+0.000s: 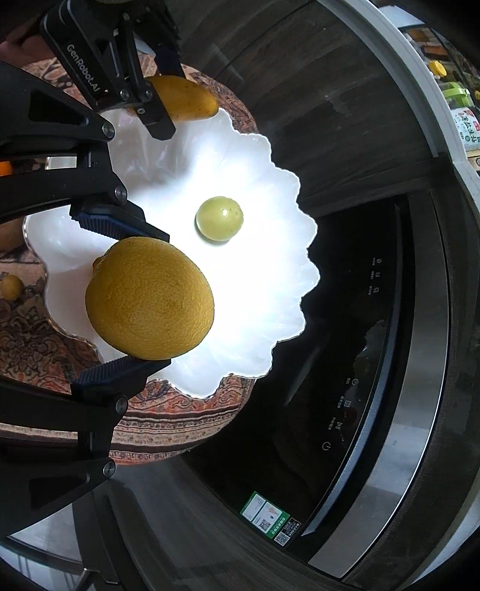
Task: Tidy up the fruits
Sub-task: 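Carry the mango and grapefruit over the white bowl and open both tools, then withdraw both tools from the bowl toward the remaining fruit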
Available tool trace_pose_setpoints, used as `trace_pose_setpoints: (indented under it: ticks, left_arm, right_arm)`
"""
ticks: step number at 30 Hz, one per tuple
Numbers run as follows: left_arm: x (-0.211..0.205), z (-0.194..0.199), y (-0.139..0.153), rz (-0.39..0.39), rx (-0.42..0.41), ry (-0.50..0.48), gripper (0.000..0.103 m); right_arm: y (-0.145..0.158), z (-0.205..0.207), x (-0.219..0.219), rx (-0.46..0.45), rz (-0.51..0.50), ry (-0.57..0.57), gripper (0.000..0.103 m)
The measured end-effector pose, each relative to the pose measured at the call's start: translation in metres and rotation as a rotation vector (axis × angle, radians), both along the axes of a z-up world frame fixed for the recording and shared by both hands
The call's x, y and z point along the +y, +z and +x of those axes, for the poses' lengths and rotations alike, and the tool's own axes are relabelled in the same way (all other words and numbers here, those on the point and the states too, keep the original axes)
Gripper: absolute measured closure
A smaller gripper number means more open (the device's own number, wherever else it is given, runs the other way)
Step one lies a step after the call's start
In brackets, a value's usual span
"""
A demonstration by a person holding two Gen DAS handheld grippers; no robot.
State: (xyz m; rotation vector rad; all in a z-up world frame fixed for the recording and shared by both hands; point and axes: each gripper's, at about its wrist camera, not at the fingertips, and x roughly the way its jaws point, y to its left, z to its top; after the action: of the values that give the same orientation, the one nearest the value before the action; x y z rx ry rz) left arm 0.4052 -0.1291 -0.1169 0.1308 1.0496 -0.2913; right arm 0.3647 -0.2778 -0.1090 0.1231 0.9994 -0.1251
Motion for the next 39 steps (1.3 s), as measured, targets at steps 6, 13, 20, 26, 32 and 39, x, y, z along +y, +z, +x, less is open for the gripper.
trace_pose_setpoints:
  ticks: [6, 13, 20, 26, 32, 39]
  left_arm:
    - [0.008, -0.007, 0.014, 0.015, -0.051, 0.042, 0.01]
    - [0.012, -0.026, 0.036, 0.027, -0.091, 0.038, 0.001]
    - [0.019, -0.056, 0.063, 0.033, -0.141, 0.034, 0.001]
    - [0.025, -0.085, 0.077, 0.027, -0.16, 0.036, 0.001]
    - [0.033, -0.106, 0.084, 0.025, -0.169, 0.049, 0.001]
    - [0.038, -0.125, 0.082, 0.017, -0.163, 0.052, 0.001]
  right_arm:
    - [0.023, -0.008, 0.005, -0.07, -0.121, -0.018, 0.022]
    - [0.046, -0.027, 0.007, -0.108, -0.148, -0.028, 0.019]
    - [0.066, -0.056, 0.012, -0.14, -0.154, -0.032, 0.019]
    - [0.08, -0.082, 0.016, -0.161, -0.152, -0.029, 0.019]
    - [0.085, -0.105, 0.023, -0.165, -0.141, -0.024, 0.019]
    - [0.085, -0.127, 0.027, -0.159, -0.133, -0.025, 0.019]
